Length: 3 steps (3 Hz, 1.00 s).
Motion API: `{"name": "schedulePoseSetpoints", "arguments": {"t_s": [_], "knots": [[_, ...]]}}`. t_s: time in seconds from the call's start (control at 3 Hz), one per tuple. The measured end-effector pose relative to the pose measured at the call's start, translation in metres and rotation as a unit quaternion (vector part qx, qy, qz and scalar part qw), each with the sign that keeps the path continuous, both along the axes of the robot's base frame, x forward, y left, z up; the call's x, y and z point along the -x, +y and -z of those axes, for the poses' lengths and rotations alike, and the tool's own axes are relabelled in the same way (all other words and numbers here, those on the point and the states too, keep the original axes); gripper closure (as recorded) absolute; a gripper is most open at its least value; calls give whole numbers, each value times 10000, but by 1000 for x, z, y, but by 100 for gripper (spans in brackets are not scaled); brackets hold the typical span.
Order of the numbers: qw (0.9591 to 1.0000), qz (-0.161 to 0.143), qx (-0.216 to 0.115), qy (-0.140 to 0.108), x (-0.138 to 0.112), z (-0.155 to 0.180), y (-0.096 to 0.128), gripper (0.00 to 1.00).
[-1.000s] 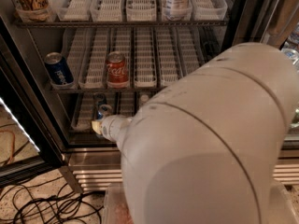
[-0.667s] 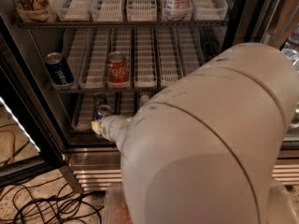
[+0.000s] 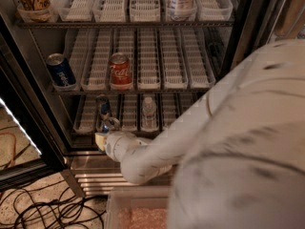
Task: Pick redbull can from bottom shelf of fridge
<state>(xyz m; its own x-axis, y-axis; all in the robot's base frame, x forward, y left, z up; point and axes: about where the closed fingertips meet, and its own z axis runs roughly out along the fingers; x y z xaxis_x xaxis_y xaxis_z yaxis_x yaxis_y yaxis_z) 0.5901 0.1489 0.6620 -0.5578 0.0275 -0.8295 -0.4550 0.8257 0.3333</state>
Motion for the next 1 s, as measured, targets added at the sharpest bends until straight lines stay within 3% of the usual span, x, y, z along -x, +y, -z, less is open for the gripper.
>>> {"name": "schedulePoseSetpoints", "arguments": {"t_s": [0.33, 0.67, 1.0], "knots": [[9997, 21, 204, 133, 43, 2, -19, 100], [9986, 134, 426, 299, 70, 9, -40, 100], [9976, 383, 365, 456, 70, 12, -45, 100]]}}
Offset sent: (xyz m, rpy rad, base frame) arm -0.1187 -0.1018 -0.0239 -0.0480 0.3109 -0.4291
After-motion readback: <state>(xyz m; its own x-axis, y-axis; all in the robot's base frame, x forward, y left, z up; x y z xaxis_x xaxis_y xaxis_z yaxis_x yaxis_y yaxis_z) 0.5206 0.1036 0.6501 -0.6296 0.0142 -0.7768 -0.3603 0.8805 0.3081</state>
